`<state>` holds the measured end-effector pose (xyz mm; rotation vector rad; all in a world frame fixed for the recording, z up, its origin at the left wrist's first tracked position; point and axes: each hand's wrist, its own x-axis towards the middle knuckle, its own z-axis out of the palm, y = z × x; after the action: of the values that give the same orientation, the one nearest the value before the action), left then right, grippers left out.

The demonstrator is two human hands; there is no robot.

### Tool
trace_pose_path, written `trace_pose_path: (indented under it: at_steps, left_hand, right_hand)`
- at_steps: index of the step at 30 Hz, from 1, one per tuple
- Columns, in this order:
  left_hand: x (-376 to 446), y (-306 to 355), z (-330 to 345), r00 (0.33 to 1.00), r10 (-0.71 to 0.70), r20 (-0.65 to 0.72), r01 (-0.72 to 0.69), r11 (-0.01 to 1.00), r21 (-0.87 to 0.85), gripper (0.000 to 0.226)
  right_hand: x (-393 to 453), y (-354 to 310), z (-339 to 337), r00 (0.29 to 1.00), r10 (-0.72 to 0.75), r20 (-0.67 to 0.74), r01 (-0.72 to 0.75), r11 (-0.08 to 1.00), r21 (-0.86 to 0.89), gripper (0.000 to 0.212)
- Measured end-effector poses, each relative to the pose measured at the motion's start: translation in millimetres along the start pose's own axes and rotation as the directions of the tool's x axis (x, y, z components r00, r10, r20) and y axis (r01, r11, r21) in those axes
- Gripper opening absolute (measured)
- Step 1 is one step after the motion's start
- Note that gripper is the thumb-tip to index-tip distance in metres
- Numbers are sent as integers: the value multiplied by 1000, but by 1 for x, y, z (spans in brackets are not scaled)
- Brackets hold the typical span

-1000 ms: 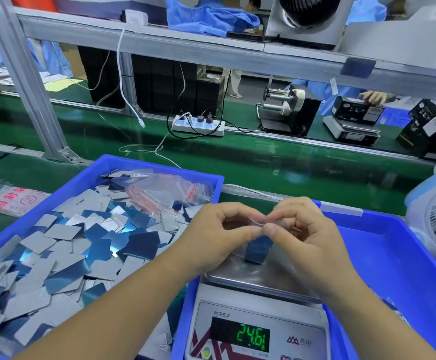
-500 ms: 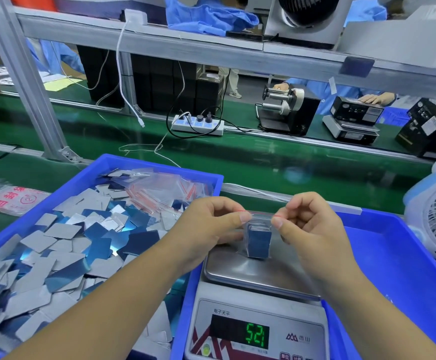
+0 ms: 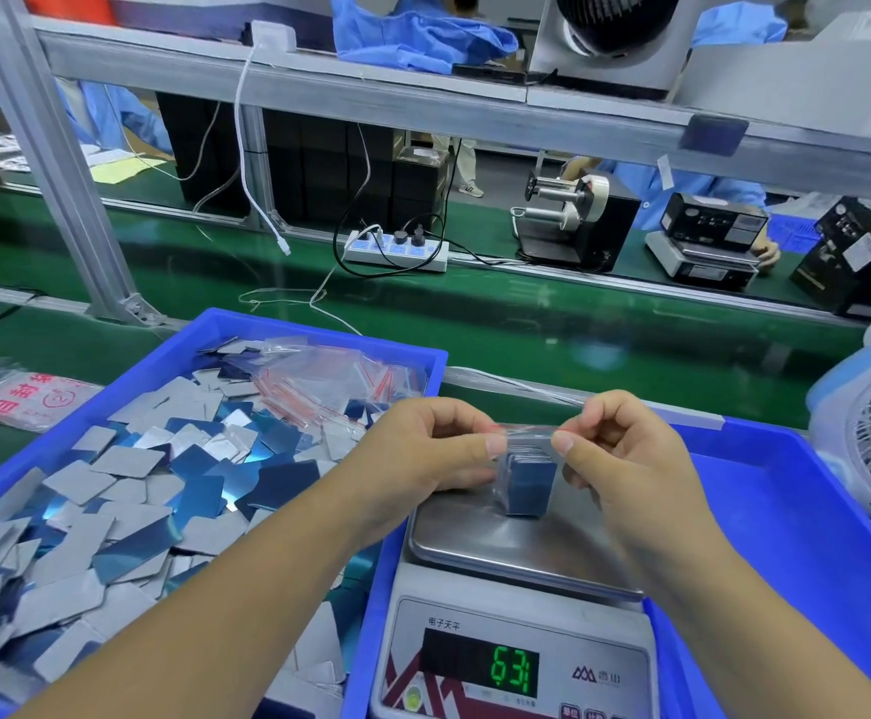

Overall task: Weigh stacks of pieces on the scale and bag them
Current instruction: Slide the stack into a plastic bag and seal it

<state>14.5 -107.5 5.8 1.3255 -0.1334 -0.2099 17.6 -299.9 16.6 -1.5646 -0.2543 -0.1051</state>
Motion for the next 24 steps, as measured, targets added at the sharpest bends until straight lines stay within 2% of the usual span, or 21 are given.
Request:
trace_pose_path:
  at_steps: [3,7,11,14,19,24]
  left_hand:
    - [1,-2,2,1000,19,-7,-19,999,37,1]
    - [0,-4,3,998,59,-15,-58,994,93,3]
    - [0,-4,5,996,88,-29,-84,989,123,6]
    - [-2,-5,7,993,114,-24,-109,982,155,3]
    - [-1,-7,11,978,206,-35,-187,940,286,4]
    - [1,-8,8,960,279,-17,-251,887,388,3]
  right_hand:
    - [0,1,1,999,26,35,-25,1000,-15,43]
    - [-4,-2,5,995,26,93,-26,1000,5,21]
    - [-4,0,7,997,-14,78,17,999,-33,40]
    - [-5,-1,8,997,-24,73,27,999,-38,46]
    - [-6,0,11,993,-31,110,32,999,-13,42]
    - [-8,-4,12,991,-20,136,16,1000,26,25]
